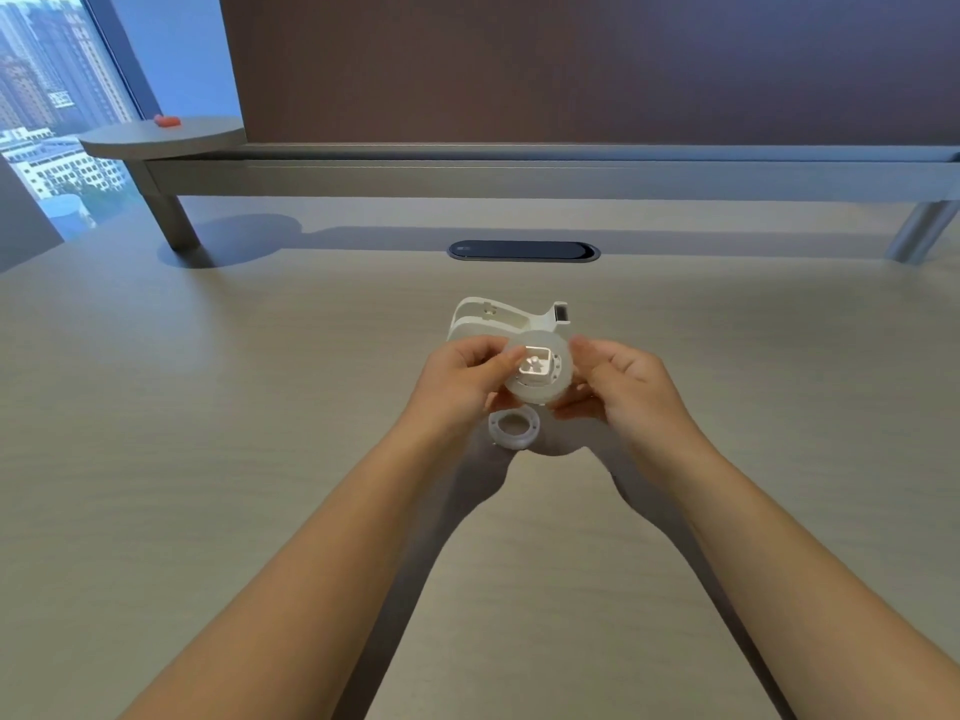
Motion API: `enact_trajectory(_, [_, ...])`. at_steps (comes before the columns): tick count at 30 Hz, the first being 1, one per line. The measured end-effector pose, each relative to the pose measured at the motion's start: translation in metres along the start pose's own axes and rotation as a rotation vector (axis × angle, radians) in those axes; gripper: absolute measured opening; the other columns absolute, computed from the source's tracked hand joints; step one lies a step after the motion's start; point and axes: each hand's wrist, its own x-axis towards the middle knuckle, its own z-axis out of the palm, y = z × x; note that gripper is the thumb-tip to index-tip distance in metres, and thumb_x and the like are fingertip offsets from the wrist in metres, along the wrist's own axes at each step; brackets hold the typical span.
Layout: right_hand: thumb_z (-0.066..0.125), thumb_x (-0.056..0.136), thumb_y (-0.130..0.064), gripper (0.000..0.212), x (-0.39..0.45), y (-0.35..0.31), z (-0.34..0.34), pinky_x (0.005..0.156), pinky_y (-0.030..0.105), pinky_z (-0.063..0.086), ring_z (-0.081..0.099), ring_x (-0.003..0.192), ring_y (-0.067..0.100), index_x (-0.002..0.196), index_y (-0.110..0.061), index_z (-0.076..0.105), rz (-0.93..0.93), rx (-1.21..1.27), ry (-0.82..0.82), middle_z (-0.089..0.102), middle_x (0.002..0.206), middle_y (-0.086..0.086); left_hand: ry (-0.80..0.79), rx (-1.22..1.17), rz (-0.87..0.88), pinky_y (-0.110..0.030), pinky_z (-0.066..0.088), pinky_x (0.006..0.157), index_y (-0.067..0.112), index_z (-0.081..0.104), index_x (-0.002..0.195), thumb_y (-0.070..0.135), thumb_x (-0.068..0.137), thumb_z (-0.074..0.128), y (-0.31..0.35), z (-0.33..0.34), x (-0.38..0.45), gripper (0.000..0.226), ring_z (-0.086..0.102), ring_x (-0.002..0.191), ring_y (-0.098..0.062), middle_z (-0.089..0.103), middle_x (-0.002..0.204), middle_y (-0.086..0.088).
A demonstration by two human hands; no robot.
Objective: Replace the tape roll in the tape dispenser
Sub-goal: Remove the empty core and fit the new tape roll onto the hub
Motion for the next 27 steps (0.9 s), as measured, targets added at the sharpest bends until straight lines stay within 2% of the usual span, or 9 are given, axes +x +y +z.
enact_trajectory(2, [0.036, 0.092, -0.022, 0.029, 0.001, 0.0, -0.004, 0.053, 0.013, 0.05, 0.058, 0.057, 0.011, 0.1, -0.011, 0.061, 0.006, -0.006, 0.032, 0.061, 0.063, -0.003, 0.019, -0.062, -0.052, -0.015, 0.047, 0.049, 0.014, 0.059, 0.076, 0.01, 0.085, 0.049, 0.002, -0.004, 0.0, 0.014, 0.053, 0.064, -0.014, 0.057, 0.074, -0.003])
enact_trajectory(5, [0.04, 0.089, -0.003, 0.034, 0.001, 0.003, -0.006, 0.06, 0.013, 0.051, 0.056, 0.071, 0.013, 0.117, -0.018, 0.052, -0.064, -0.145, 0.041, 0.056, 0.086, -0.006, -0.002, -0.164, -0.158, -0.011, 0.044, 0.041, 0.012, 0.054, 0.075, 0.011, 0.086, 0.047, 0.004, -0.01, -0.001, 0.013, 0.049, 0.06, -0.014, 0.053, 0.076, -0.006])
enact_trajectory(7, [0.048, 0.084, 0.002, 0.042, -0.001, 0.004, -0.005, 0.074, 0.021, 0.053, 0.056, 0.086, 0.016, 0.118, -0.023, 0.052, -0.112, -0.292, -0.017, 0.055, 0.101, -0.005, -0.042, -0.148, -0.208, -0.011, 0.043, 0.04, 0.011, 0.053, 0.075, 0.011, 0.087, 0.046, 0.006, -0.011, -0.002, 0.014, 0.05, 0.052, -0.009, 0.054, 0.074, -0.006])
enact_trajectory(9, [0.052, 0.081, 0.003, 0.038, -0.003, 0.002, -0.003, 0.084, 0.028, 0.051, 0.056, 0.096, 0.017, 0.109, -0.022, 0.058, -0.154, -0.349, -0.058, 0.054, 0.108, -0.004, -0.081, -0.102, -0.23, -0.011, 0.044, 0.04, 0.009, 0.054, 0.076, 0.013, 0.088, 0.045, 0.008, -0.009, -0.004, 0.015, 0.053, 0.043, -0.005, 0.055, 0.074, -0.007])
enact_trajectory(11, [0.054, 0.08, 0.001, 0.029, -0.004, 0.0, -0.002, 0.085, 0.027, 0.05, 0.056, 0.097, 0.016, 0.096, -0.023, 0.06, -0.191, -0.365, -0.072, 0.055, 0.1, -0.007, -0.09, -0.028, -0.236, -0.011, 0.046, 0.042, 0.009, 0.056, 0.081, 0.019, 0.088, 0.045, 0.009, -0.008, -0.006, 0.017, 0.056, 0.043, -0.005, 0.056, 0.076, -0.007])
enact_trajectory(13, [0.056, 0.08, -0.004, 0.021, -0.005, 0.0, -0.003, 0.081, 0.026, 0.05, 0.057, 0.092, 0.016, 0.089, -0.022, 0.06, -0.199, -0.385, -0.07, 0.058, 0.093, -0.006, -0.073, 0.072, -0.186, -0.014, 0.049, 0.048, 0.013, 0.06, 0.087, 0.027, 0.088, 0.044, 0.009, -0.01, -0.006, 0.022, 0.057, 0.052, -0.007, 0.059, 0.079, -0.004])
enact_trajectory(17, [0.061, 0.077, -0.008, 0.018, -0.005, -0.001, -0.003, 0.061, 0.006, 0.047, 0.06, 0.072, 0.004, 0.079, -0.026, 0.061, -0.198, -0.332, -0.051, 0.061, 0.076, -0.01, -0.143, 0.253, -0.025, -0.013, 0.05, 0.057, 0.021, 0.06, 0.085, 0.02, 0.084, 0.052, 0.011, -0.016, -0.01, 0.008, 0.058, 0.067, -0.007, 0.06, 0.081, 0.001])
enact_trajectory(21, [0.062, 0.075, -0.006, 0.022, -0.005, -0.003, -0.002, 0.061, 0.005, 0.049, 0.062, 0.063, -0.003, 0.074, -0.028, 0.063, -0.192, -0.235, -0.069, 0.064, 0.074, -0.01, -0.131, 0.277, 0.051, -0.009, 0.049, 0.054, 0.013, 0.061, 0.083, 0.009, 0.081, 0.054, 0.011, -0.017, -0.01, 0.008, 0.06, 0.056, 0.004, 0.06, 0.074, 0.0])
enact_trajectory(27, [0.061, 0.075, 0.002, 0.021, -0.004, -0.003, 0.001, 0.058, 0.006, 0.049, 0.06, 0.057, -0.006, 0.071, -0.019, 0.063, -0.178, -0.175, -0.064, 0.063, 0.069, -0.005, -0.102, 0.343, 0.141, -0.008, 0.046, 0.054, 0.011, 0.062, 0.078, 0.007, 0.079, 0.056, 0.009, -0.019, -0.006, 0.007, 0.055, 0.053, 0.004, 0.058, 0.067, 0.001])
